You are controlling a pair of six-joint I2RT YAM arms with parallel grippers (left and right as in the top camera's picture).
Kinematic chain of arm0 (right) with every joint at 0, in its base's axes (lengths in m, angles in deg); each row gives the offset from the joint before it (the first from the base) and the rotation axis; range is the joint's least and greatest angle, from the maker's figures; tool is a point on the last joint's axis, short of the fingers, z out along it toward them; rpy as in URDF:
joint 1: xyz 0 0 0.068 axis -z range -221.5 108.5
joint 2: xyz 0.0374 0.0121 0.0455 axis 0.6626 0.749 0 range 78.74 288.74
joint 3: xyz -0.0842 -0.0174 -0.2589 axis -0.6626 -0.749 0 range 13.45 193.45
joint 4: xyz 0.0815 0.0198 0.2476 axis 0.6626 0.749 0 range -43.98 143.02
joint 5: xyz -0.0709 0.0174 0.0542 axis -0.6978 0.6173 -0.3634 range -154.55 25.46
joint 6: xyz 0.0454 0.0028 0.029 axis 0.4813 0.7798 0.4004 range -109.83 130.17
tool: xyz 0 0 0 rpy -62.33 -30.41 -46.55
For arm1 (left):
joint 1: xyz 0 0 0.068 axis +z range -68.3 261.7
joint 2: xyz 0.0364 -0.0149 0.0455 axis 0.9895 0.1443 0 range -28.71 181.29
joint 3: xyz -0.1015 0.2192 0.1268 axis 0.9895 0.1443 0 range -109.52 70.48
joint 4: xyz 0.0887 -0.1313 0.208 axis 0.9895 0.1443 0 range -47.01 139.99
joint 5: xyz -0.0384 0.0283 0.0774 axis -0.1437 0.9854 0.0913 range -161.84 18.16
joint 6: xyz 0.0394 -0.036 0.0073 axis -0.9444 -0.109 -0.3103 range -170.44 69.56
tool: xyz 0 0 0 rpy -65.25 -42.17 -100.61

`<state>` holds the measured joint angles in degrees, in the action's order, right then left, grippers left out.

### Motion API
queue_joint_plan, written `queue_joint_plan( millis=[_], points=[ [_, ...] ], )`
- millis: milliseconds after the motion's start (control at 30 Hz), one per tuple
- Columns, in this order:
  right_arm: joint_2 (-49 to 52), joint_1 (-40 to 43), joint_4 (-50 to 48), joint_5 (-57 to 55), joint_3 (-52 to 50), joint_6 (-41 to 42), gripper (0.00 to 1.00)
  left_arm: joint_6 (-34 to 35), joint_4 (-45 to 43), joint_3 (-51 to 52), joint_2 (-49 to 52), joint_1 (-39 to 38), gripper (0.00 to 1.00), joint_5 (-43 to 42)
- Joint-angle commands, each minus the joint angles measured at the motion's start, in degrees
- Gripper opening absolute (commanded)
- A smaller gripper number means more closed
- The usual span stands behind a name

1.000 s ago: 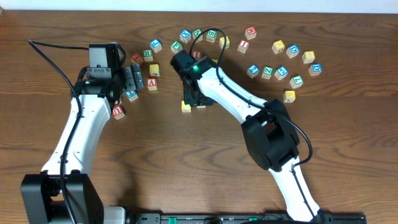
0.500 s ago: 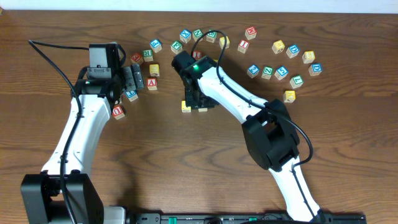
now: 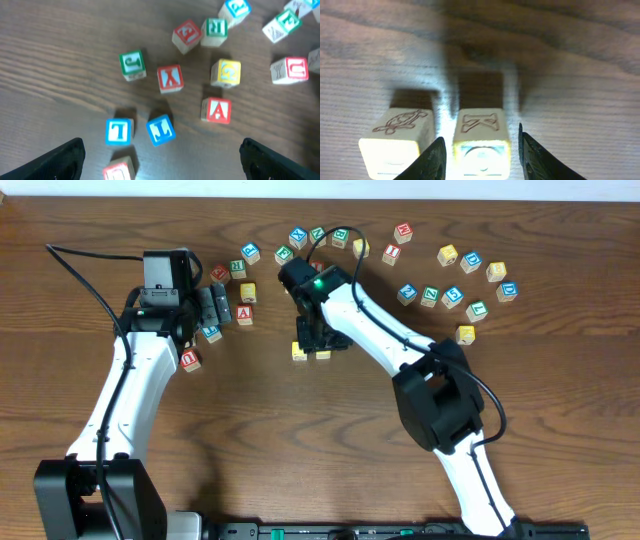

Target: Spell out CORL

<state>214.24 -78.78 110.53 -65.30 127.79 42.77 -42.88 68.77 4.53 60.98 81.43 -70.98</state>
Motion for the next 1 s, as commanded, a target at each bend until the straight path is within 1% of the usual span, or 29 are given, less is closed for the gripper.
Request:
queue_joint_plan(
  millis=[0,100,133,167,200,233,333,367,467,567,600,667,733,833,967],
  points=[
    [-3.96,2.12,-0.79,2.75,1.16,-1.99,0.41,0.48,0.55,-1.40,0.66,0.26,0.98,-5.57],
    [-5.86,3.61,-1.77,5.62,1.16,-3.13,0.40,0.50,0.83,-1.40,0.66,0.17,0.97,-11.26],
    [-6.45,4.09,-1.88,5.53,1.16,-3.17,0.40,0.57,1.40,-1.40,0.66,0.02,0.87,-12.87],
    [-7.17,4.72,-1.95,5.42,1.16,-3.76,0.40,1.25,2.21,-1.40,0.66,-0.22,0.79,-13.99],
    [-7.67,5.29,-2.08,5.40,1.16,-4.20,0.40,2.75,3.08,-1.40,0.68,-0.61,0.77,-14.23],
    [-8.09,5.97,-2.16,5.40,1.16,-4.48,0.41,4.17,4.11,-1.40,0.68,-1.20,0.77,-14.23],
    [-8.55,8.46,-2.51,5.42,1.16,-4.63,0.43,5.51,7.10,-1.33,0.70,-4.11,0.77,-14.80],
    [-8.52,10.03,-2.38,5.44,1.16,-4.63,0.43,7.26,8.04,-1.33,0.94,-6.51,0.77,-14.78],
    [-8.52,12.63,-2.05,5.46,1.05,-5.70,0.43,9.31,7.52,-1.33,2.19,-10.29,0.77,-14.75],
    [-8.52,14.71,-1.99,6.91,1.05,-8.24,0.44,9.29,7.13,-1.75,5.31,-13.46,0.77,-14.82],
    [-8.52,15.89,-1.73,8.04,1.05,-10.08,0.45,9.27,8.83,-3.41,8.98,-14.49,0.77,-14.80],
    [-8.52,17.11,-1.16,8.02,1.05,-10.69,0.45,8.46,12.20,-7.52,15.21,-15.28,0.77,-14.75],
    [-8.52,17.73,-0.70,8.02,1.05,-11.06,0.44,7.98,13.31,-10.08,18.29,-15.69,0.77,-13.77],
    [-8.52,18.14,0.04,7.87,1.05,-11.76,0.45,7.96,12.90,-12.09,19.74,-16.24,0.77,-11.65],
    [-8.52,18.12,0.20,7.13,1.05,-12.09,0.45,7.96,11.52,-12.28,19.74,-16.96,0.78,-11.32]
  ],
)
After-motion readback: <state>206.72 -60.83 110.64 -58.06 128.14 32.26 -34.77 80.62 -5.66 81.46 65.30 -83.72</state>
